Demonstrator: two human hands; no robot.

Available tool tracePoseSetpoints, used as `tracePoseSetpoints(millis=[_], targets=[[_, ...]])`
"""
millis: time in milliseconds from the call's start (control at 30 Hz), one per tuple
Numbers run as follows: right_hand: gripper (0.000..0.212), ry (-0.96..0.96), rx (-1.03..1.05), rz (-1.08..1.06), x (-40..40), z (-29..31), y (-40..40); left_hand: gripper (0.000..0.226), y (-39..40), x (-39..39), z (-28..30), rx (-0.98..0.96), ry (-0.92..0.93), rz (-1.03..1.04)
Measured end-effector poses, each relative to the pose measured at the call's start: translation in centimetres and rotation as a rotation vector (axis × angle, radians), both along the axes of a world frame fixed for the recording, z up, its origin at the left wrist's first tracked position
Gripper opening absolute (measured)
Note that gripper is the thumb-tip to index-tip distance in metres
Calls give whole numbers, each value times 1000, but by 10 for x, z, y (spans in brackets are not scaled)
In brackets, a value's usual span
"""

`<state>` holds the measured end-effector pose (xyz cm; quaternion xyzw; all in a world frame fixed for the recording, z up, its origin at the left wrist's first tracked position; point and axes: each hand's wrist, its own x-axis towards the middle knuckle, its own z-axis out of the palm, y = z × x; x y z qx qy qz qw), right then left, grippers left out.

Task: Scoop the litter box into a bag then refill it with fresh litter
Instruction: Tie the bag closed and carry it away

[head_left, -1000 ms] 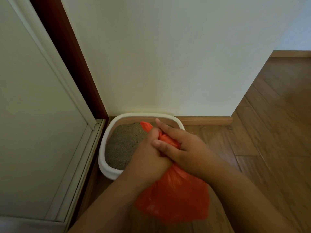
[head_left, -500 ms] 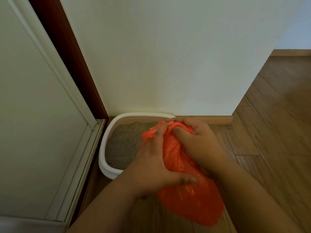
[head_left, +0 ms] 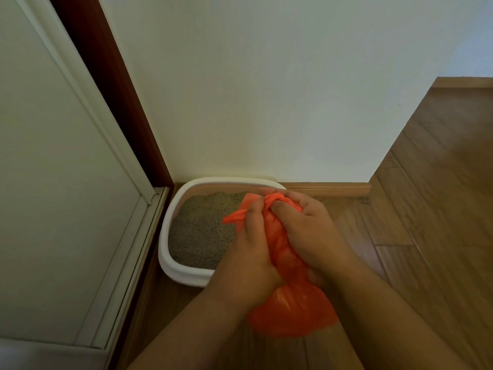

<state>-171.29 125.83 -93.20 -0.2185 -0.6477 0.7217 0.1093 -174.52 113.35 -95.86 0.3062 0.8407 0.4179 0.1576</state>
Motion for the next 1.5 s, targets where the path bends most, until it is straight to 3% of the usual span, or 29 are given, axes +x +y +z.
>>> tracePoseSetpoints(millis=[200, 300, 367, 433, 467, 600, 767, 900, 1000, 1133, 1200, 1367, 1500], targets=[[26, 27, 15, 16, 3, 7, 1, 88, 2, -6, 5, 79, -38, 54], [24, 47, 117, 47, 5, 13, 4, 76, 2, -9, 10, 84, -3, 98], [20, 77, 339, 69, 7, 15, 7, 51, 1, -15, 13, 107, 14, 158], [35, 50, 673, 153, 11, 15, 10, 34, -2, -21, 17, 119, 21, 190], [45, 29, 760, 222, 13, 15, 11, 33, -3, -22, 19, 117, 18, 191], [63, 81, 615, 385, 17, 13, 10, 40, -4, -20, 23, 144, -37, 178], [36, 159, 828, 182, 12, 7, 11, 42, -11, -20, 20, 221, -190, 58], [25, 173, 785, 87, 11, 7, 11, 43, -14, -20, 25, 207, -152, 9], [28, 141, 701, 96, 11, 10, 8, 71, -22, -26, 21, 140, -111, -73], [34, 117, 664, 88, 9, 12, 4, 105, -28, -31, 14, 123, -270, -180], [34, 94, 615, 103, 8, 11, 0, 100, -25, -30, 7, 110, -187, -114], [36, 17, 679, 191, 5, 12, -8, 64, -6, -31, -4, 59, 49, 38], [22, 14, 815, 73, 2, 13, -8, 54, -7, -36, -3, 5, 151, 20]])
